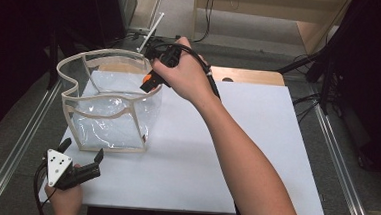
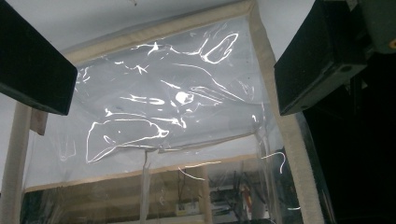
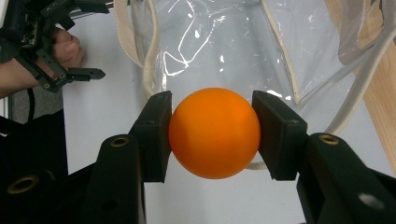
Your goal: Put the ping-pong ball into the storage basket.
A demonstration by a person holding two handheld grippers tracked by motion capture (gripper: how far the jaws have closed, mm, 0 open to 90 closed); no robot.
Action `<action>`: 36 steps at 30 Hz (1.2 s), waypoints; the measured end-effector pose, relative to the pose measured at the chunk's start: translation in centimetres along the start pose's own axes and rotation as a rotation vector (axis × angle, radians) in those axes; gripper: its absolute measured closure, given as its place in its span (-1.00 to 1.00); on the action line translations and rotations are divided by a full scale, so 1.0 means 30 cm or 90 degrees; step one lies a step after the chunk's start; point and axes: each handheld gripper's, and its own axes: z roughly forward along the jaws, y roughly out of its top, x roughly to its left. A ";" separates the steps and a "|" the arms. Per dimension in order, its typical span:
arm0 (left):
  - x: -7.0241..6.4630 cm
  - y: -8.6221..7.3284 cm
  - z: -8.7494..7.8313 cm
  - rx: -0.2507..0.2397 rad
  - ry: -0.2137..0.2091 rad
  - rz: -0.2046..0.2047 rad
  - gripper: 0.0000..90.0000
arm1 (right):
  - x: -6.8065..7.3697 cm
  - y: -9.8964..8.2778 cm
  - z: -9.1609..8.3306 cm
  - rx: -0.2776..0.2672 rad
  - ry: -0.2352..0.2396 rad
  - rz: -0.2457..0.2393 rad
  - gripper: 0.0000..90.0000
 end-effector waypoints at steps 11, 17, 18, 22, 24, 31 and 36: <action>0.000 0.000 0.000 0.000 -0.001 -0.001 -1.00 | -0.018 0.009 0.036 0.004 -0.011 0.008 0.07; 0.000 0.000 0.000 0.001 -0.001 -0.001 -1.00 | -0.022 0.007 0.046 0.007 -0.024 0.019 0.05; 0.000 0.000 0.000 0.001 -0.001 -0.001 -1.00 | -0.021 0.007 0.047 0.007 -0.031 0.023 0.00; 0.002 0.001 0.000 0.001 -0.001 0.001 -1.00 | -0.017 0.003 0.043 0.005 -0.042 0.023 -0.20; 0.002 0.001 0.000 0.001 -0.001 0.001 -1.00 | -0.014 0.001 0.039 0.005 -0.049 0.017 -0.30; 0.001 0.001 0.000 0.001 -0.001 0.000 -1.00 | 0.006 -0.015 0.020 0.002 -0.076 0.014 -0.71; 0.000 0.000 0.001 -0.001 -0.001 -0.001 -1.00 | 0.014 -0.038 0.010 0.003 -0.079 0.012 -0.83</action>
